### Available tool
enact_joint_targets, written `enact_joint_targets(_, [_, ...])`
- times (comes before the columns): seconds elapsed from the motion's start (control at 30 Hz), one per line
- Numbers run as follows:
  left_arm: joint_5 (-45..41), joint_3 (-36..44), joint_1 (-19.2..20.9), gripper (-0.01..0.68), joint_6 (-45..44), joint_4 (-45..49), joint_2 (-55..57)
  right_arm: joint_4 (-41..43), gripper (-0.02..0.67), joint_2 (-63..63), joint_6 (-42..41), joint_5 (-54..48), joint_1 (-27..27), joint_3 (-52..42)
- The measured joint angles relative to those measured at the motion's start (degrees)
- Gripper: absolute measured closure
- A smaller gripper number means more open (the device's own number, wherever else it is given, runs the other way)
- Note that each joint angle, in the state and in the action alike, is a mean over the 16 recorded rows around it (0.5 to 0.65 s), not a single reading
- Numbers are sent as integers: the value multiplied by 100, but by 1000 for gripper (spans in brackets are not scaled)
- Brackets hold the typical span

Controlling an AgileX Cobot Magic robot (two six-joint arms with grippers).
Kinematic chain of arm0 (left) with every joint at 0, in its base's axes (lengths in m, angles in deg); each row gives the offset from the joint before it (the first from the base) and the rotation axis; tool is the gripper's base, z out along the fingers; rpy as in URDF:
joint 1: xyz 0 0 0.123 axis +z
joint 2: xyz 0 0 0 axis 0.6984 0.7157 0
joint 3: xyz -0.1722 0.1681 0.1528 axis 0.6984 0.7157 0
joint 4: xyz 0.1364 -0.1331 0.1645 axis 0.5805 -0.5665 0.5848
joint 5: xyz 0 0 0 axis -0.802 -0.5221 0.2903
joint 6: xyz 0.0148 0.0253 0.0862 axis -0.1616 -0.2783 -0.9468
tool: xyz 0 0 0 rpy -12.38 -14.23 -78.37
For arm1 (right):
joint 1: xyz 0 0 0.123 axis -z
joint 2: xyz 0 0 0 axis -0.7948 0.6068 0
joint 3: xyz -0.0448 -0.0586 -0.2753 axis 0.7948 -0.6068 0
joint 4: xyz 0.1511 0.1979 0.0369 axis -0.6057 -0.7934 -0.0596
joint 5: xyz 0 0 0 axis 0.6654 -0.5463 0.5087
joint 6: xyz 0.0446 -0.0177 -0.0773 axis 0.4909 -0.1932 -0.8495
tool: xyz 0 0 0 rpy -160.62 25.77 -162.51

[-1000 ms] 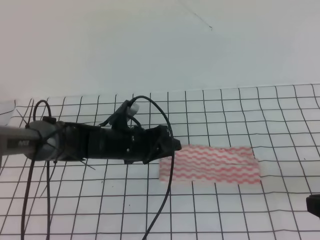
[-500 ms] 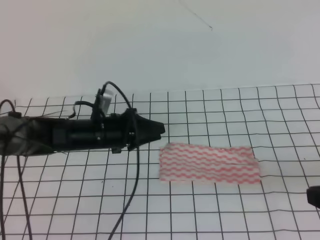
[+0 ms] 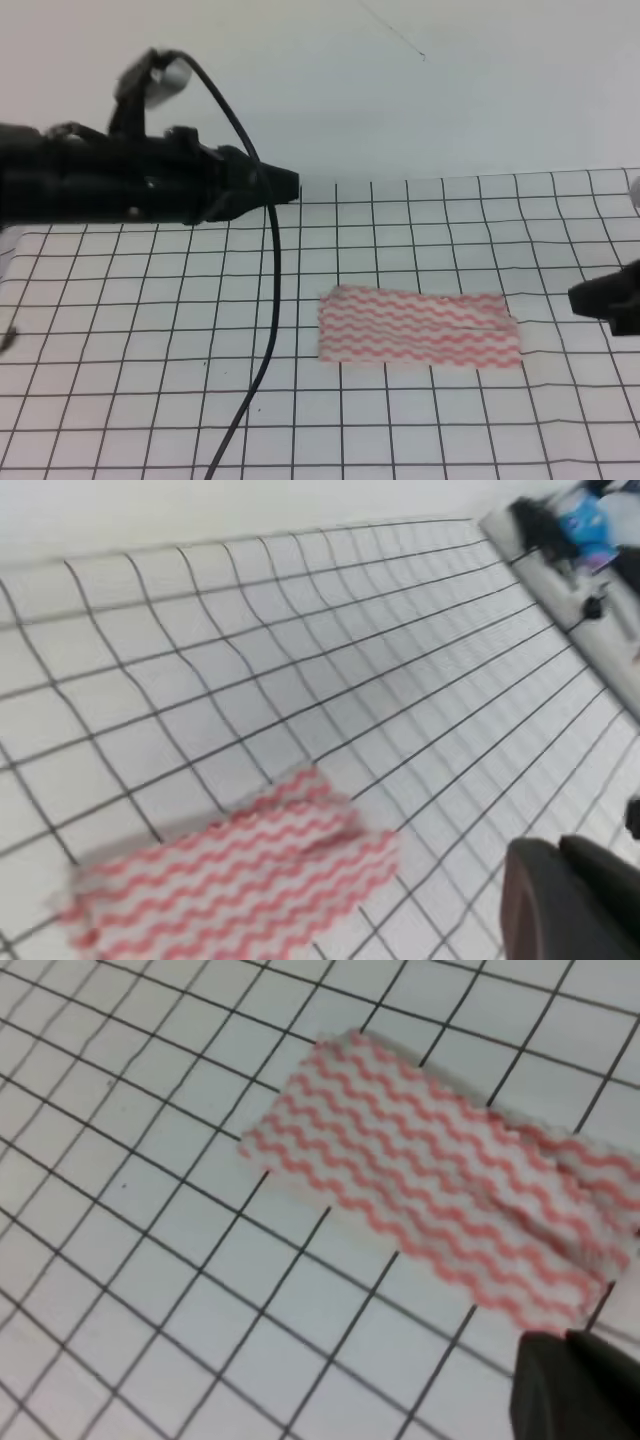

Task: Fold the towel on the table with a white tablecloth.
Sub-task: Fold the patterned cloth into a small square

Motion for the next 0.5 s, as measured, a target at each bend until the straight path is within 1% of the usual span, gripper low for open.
enact_joint_targets(0.23, [449,0,-91,673,526,1339,-1075,400,613,1028,-537,96,-132,746])
enact_joint_targets(0.5, [336,96,-92,673,848,2036,-1632,1040,558,1957,-927,274,-286,1477])
